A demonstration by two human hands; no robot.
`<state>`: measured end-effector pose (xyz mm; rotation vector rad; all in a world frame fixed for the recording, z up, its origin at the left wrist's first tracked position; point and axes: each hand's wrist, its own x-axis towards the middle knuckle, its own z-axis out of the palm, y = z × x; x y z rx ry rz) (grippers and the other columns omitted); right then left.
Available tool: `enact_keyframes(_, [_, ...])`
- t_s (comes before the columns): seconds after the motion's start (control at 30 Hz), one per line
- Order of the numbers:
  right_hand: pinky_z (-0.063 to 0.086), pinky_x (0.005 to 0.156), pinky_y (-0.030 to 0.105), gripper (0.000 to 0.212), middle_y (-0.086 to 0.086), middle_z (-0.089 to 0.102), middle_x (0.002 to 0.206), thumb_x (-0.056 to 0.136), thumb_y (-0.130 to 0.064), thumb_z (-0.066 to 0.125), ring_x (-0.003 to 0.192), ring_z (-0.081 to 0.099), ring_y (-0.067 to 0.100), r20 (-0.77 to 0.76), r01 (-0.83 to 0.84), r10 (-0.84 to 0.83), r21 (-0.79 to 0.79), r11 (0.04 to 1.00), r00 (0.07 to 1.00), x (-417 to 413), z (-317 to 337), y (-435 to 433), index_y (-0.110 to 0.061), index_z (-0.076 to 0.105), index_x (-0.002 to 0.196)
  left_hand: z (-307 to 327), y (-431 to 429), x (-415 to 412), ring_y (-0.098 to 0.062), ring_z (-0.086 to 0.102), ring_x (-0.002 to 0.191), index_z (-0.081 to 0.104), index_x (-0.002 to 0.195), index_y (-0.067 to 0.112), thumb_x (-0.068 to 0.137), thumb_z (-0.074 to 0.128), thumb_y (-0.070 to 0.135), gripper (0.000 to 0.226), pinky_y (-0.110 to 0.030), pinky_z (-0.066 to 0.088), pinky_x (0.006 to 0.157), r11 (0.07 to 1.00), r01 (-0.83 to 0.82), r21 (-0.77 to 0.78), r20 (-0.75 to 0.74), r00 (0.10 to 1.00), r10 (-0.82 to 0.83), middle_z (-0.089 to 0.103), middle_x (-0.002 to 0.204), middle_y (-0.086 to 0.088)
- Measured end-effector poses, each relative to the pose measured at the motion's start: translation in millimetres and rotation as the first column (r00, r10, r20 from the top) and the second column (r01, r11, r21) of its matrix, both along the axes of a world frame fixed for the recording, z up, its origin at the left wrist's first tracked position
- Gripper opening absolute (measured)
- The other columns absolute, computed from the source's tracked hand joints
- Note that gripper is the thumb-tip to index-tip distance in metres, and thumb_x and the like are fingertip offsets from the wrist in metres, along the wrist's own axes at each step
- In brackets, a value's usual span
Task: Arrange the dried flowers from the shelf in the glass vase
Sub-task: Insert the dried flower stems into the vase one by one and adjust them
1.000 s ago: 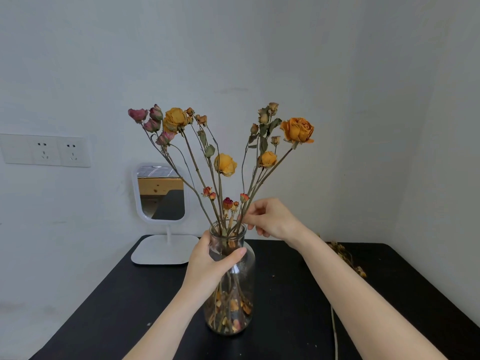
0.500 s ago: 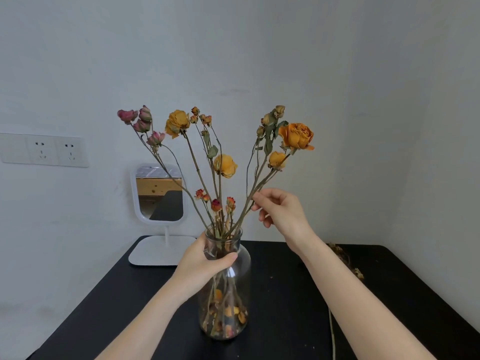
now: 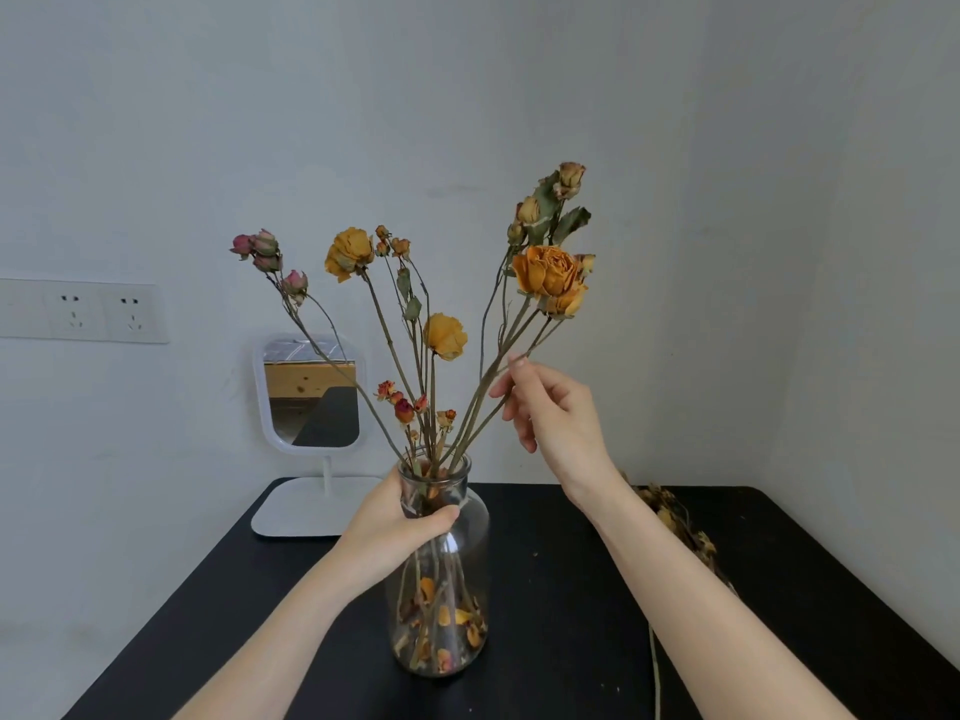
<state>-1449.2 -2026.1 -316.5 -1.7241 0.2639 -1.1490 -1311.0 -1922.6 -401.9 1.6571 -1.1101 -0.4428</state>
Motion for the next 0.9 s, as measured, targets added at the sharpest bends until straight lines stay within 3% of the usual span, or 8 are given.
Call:
enact_keyframes(0.13, [0.034,0.040,0.012,0.030,-0.001,0.050,0.057,0.095,-0.026,0.051,0.042,0.042,0.004,-0.089,0.034,-0.035,-0.020,0.999,0.995,0.3,1.7,-0.2,-0.015,0.067,0.073,-0.7,-1.6,-0.3,0.004,0.049,0.093,0.041,0.103,0.047,0.079,0.069,0.029,0.041,-0.020,0.040,0.087,1.000,-0.022,-0.003,0.010,1.000,0.022,0.051,0.100,0.029])
enact_keyframes(0.23, [0.035,0.039,0.013,0.027,0.000,0.051,0.056,0.092,-0.024,0.056,0.040,0.041,0.004,-0.177,0.039,-0.037,0.007,0.999,0.983,0.6,1.4,-1.8,-0.007,0.068,0.076,-1.3,-2.2,0.3,0.004,0.049,0.096,0.040,0.108,0.044,0.079,0.070,0.030,0.044,-0.021,0.040,0.088,1.000,-0.025,0.002,0.010,1.000,0.025,0.051,0.101,0.030])
enact_keyframes(0.3, [0.037,0.038,0.015,0.018,-0.001,0.052,0.054,0.090,-0.019,0.059,0.039,0.042,0.005,-0.153,0.006,0.000,0.039,0.999,0.988,-0.7,1.7,-1.5,-0.006,0.067,0.081,-1.2,-2.2,0.3,0.006,0.048,0.094,0.040,0.110,0.044,0.079,0.069,0.031,0.045,-0.020,0.039,0.087,1.000,-0.023,0.007,0.012,1.000,0.023,0.050,0.101,0.030])
enact_keyframes(0.37, [0.038,0.039,0.017,0.008,-0.005,0.053,0.050,0.089,-0.014,0.060,0.041,0.043,0.007,-0.083,-0.048,0.055,0.075,0.996,0.995,-3.4,3.0,-0.9,-0.016,0.066,0.084,-1.3,-2.8,0.4,0.009,0.047,0.091,0.039,0.111,0.044,0.079,0.069,0.033,0.045,-0.019,0.038,0.087,1.000,-0.027,0.014,0.011,1.000,0.026,0.048,0.101,0.032])
enact_keyframes(0.47, [0.042,0.042,0.018,0.013,-0.004,0.057,0.054,0.091,-0.012,0.056,0.044,0.048,0.008,-0.014,-0.105,0.107,0.116,0.988,0.994,-6.9,4.5,-1.9,-0.016,0.067,0.086,-1.7,-3.1,0.5,0.009,0.047,0.090,0.039,0.110,0.044,0.080,0.069,0.032,0.044,-0.019,0.038,0.087,0.999,-0.030,0.016,0.008,1.000,0.030,0.048,0.101,0.031])
enact_keyframes(0.63, [0.045,0.043,0.019,0.027,-0.002,0.060,0.055,0.096,-0.018,0.047,0.044,0.051,0.008,-0.057,-0.107,0.113,0.099,0.989,0.992,-11.5,6.9,-2.6,-0.011,0.065,0.078,-2.5,-4.3,0.3,0.003,0.047,0.098,0.039,0.113,0.042,0.080,0.069,0.030,0.046,-0.023,0.038,0.090,0.999,-0.036,0.006,0.009,0.999,0.036,0.051,0.104,0.027])
enact_keyframes(0.9, [0.045,0.042,0.019,0.041,0.001,0.060,0.052,0.097,-0.034,0.043,0.042,0.052,0.008,-0.094,-0.097,0.107,0.105,0.990,0.990,-8.8,12.6,0.2,-0.009,0.063,0.071,-2.9,-5.1,-0.2,0.009,0.047,0.086,0.040,0.100,0.047,0.079,0.069,0.033,0.039,-0.019,0.038,0.085,0.999,-0.049,0.016,0.018,0.999,0.049,0.049,0.097,0.031])
